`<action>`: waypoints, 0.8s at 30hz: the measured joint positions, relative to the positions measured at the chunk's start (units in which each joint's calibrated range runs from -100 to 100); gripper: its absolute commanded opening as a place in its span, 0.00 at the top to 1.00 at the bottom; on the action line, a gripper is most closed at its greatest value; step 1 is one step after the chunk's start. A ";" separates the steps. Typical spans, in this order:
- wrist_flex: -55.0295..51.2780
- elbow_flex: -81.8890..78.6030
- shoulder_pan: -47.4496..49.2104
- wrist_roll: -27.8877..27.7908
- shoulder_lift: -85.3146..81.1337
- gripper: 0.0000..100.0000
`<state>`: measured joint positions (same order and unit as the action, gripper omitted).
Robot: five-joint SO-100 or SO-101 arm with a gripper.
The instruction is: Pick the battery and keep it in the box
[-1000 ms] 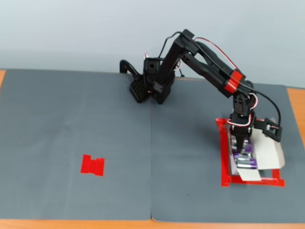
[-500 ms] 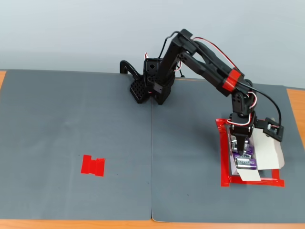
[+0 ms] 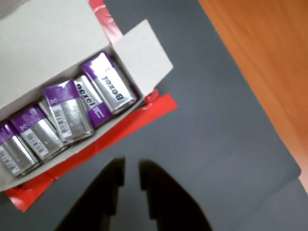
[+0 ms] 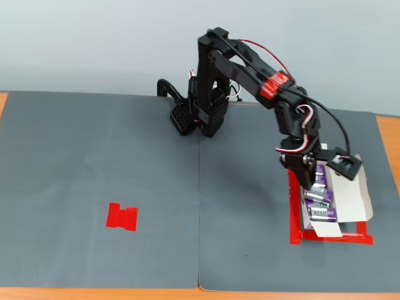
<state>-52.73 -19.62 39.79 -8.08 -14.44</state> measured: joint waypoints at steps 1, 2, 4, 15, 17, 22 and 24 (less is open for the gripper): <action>0.00 -0.99 -0.81 0.00 -1.36 0.98; 0.00 -2.07 -1.55 0.00 -2.72 0.98; 0.00 -4.04 -3.39 0.00 -5.78 0.98; 0.00 -14.37 -18.72 0.05 -27.19 0.98; 0.00 -16.34 -21.74 0.10 -31.27 0.98; 0.00 -22.00 -28.08 0.05 -41.46 0.98; 0.00 -24.34 -30.14 0.00 -44.94 0.98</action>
<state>-52.73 -43.96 9.65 -8.08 -59.39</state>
